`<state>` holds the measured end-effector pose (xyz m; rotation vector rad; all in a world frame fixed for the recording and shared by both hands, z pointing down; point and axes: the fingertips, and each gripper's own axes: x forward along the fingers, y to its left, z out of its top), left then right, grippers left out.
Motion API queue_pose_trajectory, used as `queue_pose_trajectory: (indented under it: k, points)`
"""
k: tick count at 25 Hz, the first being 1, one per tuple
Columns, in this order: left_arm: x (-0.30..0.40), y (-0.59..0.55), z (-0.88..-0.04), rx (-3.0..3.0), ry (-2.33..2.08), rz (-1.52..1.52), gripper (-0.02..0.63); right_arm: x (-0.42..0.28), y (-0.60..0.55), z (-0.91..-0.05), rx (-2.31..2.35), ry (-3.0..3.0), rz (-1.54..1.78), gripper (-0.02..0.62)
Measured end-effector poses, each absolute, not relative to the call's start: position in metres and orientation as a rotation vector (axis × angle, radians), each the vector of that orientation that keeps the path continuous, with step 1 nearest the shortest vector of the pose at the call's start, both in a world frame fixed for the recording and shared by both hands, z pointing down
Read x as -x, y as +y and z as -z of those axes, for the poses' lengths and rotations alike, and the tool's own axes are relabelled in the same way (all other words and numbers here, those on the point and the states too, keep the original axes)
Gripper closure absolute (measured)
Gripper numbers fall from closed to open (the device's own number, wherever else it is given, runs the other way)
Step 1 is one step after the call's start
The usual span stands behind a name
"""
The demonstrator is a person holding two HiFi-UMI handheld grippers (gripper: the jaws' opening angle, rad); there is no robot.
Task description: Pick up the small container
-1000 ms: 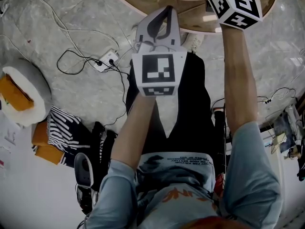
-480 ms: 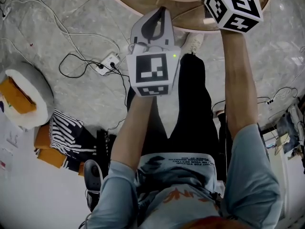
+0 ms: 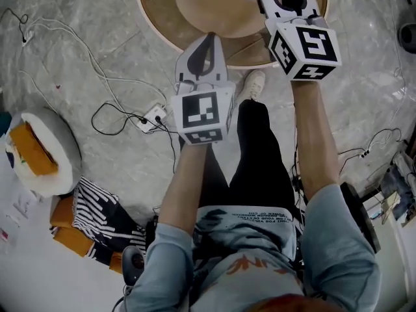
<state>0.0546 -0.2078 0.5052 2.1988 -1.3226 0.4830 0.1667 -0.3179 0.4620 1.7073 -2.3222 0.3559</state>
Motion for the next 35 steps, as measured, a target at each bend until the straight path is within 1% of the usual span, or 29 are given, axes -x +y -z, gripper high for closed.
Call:
queue_pose_trajectory:
  k: [5, 12, 18, 23, 30, 35]
  points:
    - [-0.058, -0.214, -0.454, -2.16, -1.372, -0.411, 0.583, -0.185, -0.301, -0.396, -1.707, -2.333, -0.337, 0.443]
    - [-0.057, -0.231, -0.343, -2.24, -1.446, -0.346, 0.583, -0.193, -0.268, -0.299, -1.785, -2.347, -0.346, 0.443]
    - [-0.056, -0.23, -0.268, -2.222, -1.449, -0.212, 0.583, -0.183, -0.238, -0.214, -1.861, -2.392, -0.363, 0.443]
    - [-0.043, -0.235, -0.193, -2.284, -1.485, -0.147, 0.583, -0.179, -0.217, -0.144, -1.968, -2.401, -0.304, 0.443]
    - [-0.043, -0.238, -0.102, -2.544, -1.416, -0.103, 0.583, -0.168, -0.195, -0.082, -2.058, -2.388, -0.172, 0.443]
    - [-0.043, -0.244, -0.061, -2.729, -1.449, -0.128, 0.583, -0.163, -0.19, -0.044, -2.072, -2.427, -0.088, 0.443]
